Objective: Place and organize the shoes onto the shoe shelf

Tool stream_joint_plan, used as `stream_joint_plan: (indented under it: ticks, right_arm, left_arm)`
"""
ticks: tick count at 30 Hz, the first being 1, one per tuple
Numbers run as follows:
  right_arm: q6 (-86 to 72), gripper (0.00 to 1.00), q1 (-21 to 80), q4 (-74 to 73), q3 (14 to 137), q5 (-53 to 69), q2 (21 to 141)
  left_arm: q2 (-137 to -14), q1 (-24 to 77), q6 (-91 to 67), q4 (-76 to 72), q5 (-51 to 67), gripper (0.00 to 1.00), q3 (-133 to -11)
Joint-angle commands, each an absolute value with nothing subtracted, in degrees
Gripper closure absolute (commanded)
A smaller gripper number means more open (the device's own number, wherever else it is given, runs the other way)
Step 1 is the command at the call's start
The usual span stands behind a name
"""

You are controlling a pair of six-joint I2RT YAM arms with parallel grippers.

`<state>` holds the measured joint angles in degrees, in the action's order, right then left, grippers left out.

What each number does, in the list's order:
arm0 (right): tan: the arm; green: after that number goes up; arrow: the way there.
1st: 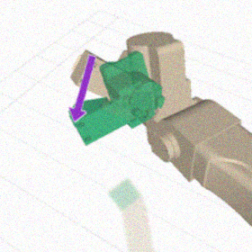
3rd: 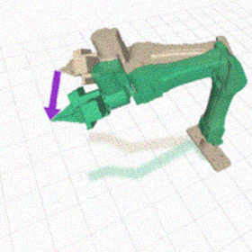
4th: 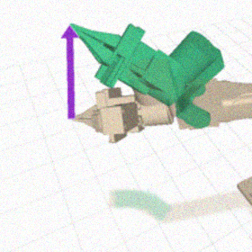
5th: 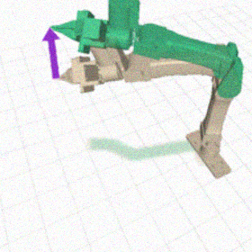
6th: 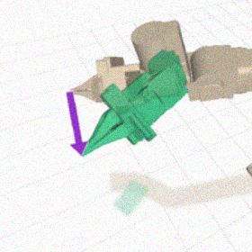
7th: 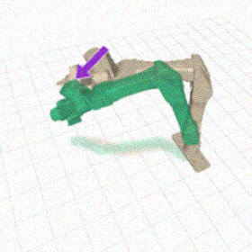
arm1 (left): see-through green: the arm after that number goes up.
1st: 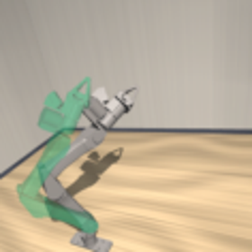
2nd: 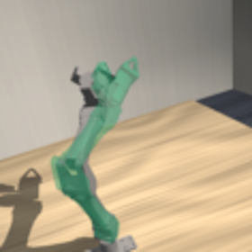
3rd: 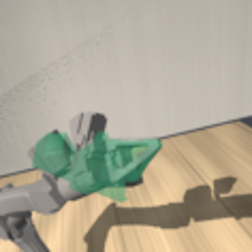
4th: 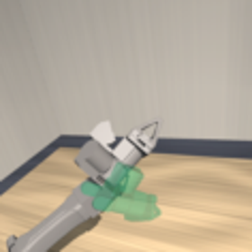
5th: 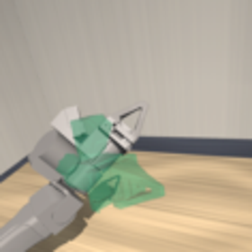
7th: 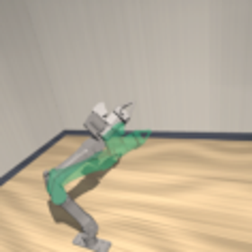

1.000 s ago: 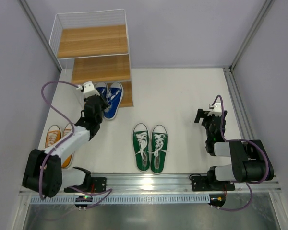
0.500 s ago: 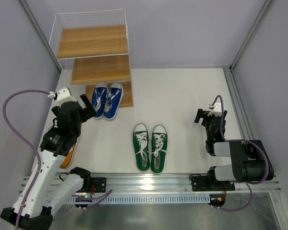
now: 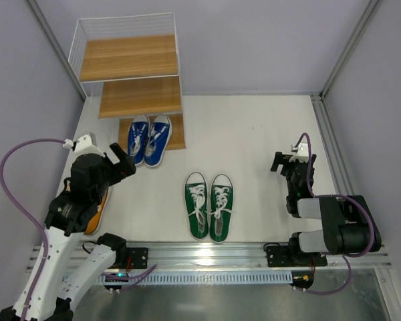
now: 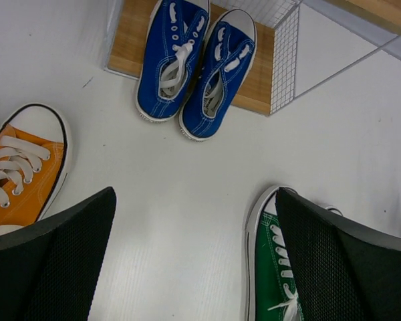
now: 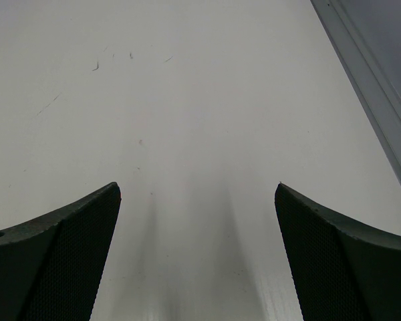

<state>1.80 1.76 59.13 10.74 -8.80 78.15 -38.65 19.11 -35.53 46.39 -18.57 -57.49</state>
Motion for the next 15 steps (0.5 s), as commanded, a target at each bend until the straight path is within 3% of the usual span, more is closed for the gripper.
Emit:
stream_joint_plan:
  ticks: [1, 7, 12, 15]
  right_arm:
    - [1.7, 0.03, 1.7, 63.8, 11.8, -8.4, 78.2]
    - [1.7, 0.03, 1.6, 63.7, 11.9, -8.4, 78.1]
    - [1.7, 0.03, 1.6, 63.8, 11.9, -8.4, 78.2]
    - [1.6, 0.03, 1.6, 63.8, 11.9, -8.4, 78.2]
  left_arm:
    - [-36.6, 19.0, -32.5, 47.5, -23.3, 0.00, -55.8]
    - [-33.4, 19.0, -37.3, 43.2, -27.9, 0.00, -51.5]
    - [-38.0, 19.5, -38.5, 44.3, -33.2, 0.00, -52.7]
    - [-39.0, 27.1, -38.7, 44.5, -41.0, 0.00, -53.6]
